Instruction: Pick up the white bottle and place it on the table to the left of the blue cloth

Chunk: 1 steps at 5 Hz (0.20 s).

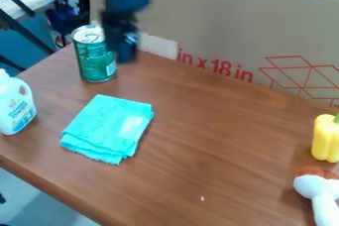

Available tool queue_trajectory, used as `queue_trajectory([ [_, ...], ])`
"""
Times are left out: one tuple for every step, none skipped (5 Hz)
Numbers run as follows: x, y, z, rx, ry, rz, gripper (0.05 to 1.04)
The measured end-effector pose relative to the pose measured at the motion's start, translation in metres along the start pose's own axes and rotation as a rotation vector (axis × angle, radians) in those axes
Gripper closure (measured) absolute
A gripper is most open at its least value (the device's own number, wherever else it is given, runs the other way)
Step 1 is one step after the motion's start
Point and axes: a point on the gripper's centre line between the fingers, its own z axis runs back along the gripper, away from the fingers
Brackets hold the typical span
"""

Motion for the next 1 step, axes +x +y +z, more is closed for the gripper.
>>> queue_trajectory([
  [0.0332, -0.0327, -0.0091, 0.004, 0.014, -0.078, 0.078],
])
